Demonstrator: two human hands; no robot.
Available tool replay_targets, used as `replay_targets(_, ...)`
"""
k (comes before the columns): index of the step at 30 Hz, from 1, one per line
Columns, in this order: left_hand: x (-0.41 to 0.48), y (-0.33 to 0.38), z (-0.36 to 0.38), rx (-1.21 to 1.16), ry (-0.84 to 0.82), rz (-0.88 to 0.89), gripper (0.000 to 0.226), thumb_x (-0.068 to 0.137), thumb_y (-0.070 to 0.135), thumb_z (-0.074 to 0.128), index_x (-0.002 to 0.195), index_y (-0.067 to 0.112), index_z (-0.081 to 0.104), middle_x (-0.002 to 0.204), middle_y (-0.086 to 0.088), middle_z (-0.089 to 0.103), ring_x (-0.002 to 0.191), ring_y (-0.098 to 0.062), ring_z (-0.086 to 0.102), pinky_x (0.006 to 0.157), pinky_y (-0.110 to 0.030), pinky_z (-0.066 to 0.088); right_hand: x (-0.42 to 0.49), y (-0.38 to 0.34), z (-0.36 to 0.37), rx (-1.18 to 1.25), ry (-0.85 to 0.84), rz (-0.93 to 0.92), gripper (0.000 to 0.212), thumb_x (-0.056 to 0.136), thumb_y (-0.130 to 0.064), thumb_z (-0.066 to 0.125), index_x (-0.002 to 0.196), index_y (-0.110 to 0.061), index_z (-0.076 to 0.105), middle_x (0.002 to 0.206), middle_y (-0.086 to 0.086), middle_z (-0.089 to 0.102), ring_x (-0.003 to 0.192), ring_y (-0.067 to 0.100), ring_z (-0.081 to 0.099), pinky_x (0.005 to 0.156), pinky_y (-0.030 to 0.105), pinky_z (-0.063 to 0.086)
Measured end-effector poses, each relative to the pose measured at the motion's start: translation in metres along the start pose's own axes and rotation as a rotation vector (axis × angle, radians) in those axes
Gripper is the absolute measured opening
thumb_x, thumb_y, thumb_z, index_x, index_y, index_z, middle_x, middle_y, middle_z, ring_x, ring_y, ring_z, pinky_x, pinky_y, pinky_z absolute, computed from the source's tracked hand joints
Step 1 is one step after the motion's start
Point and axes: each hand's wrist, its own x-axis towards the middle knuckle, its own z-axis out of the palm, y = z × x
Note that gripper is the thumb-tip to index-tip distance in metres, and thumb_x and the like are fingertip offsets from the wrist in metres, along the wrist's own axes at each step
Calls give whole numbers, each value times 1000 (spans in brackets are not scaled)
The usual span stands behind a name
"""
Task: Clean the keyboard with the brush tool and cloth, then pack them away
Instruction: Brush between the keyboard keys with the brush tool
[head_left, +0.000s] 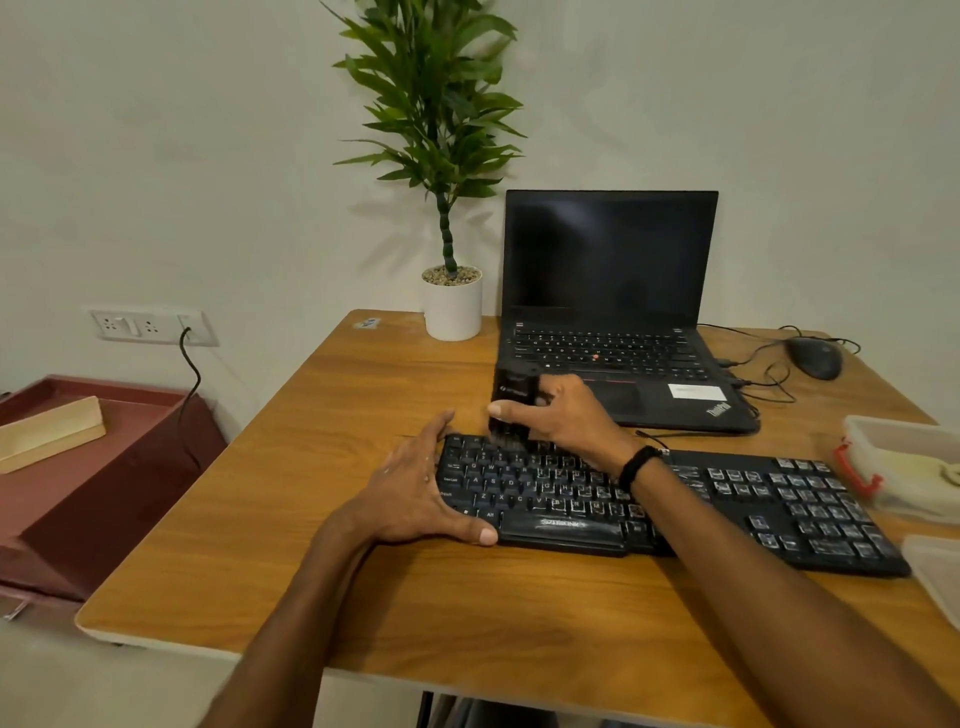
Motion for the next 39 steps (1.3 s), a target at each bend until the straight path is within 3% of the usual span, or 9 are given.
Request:
replay_targets(4,0,-2,0,10,-3,-4,157,33,94,76,160,43,0,160,5,28,143,-19,29,121,-51,28,-14,-3,-14,-104,118,-34,48,82,-43,76,122,-19,64,106,-10,67,95,2,64,68,9,51)
replay_targets(9,-5,-2,1,42,-2,5,151,36,96,73,160,43,6,158,8,27,144,-19,25,120,-52,30,-24,-5,-2,-75,-62,-24,48,78,-50,77,117,-23,67,107,-8,71,96,4,68,76,16,56)
replay_targets(13,-10,2,12,114,21,53,149,39,94,74,159,46,0,165,16,10,149,-16,13,124,-52,20,-28,-8,-1,-192,165,-100,32,83,-46,74,104,-24,66,84,-19,62,77,-8,59,59,3,46)
replay_targets(17,-12,7,22,124,55,84,145,41,94,73,158,47,1,165,17,7,151,-14,10,123,-52,20,-34,-1,-3,-10,-92,-34,48,76,-50,78,112,-20,69,103,-4,73,90,7,70,73,18,57)
replay_targets(21,-11,7,19,133,65,79,145,44,92,76,159,45,2,166,14,7,151,-13,12,125,-51,20,-36,-6,-4,-167,90,-85,49,82,-48,74,119,-18,64,105,-8,68,90,3,64,68,11,53)
replay_targets(25,-11,9,22,135,67,80,147,45,91,77,160,42,1,166,12,9,152,-16,15,124,-50,23,-44,-3,-7,26,-157,-33,46,76,-48,80,114,-24,68,105,-5,73,95,8,70,80,26,59)
replay_targets(29,-10,8,21,127,65,59,150,41,93,75,161,41,1,166,10,10,151,-15,16,124,-50,23,-47,-5,-4,-78,46,-71,44,81,-47,74,117,-25,63,104,-13,67,100,7,67,73,15,53)
replay_targets(33,-11,9,21,130,75,60,151,39,95,73,161,39,2,166,7,13,150,-16,18,124,-50,24,-55,-5,-8,142,-208,-1,31,81,-35,78,108,-27,66,102,-6,72,96,10,70,74,20,55)
replay_targets(39,-8,10,21,133,82,77,150,41,92,74,162,37,4,166,7,14,149,-15,18,124,-45,22,-58,-9,-19,38,-77,-33,40,80,-41,77,115,-28,63,106,-14,67,100,8,67,77,19,56)
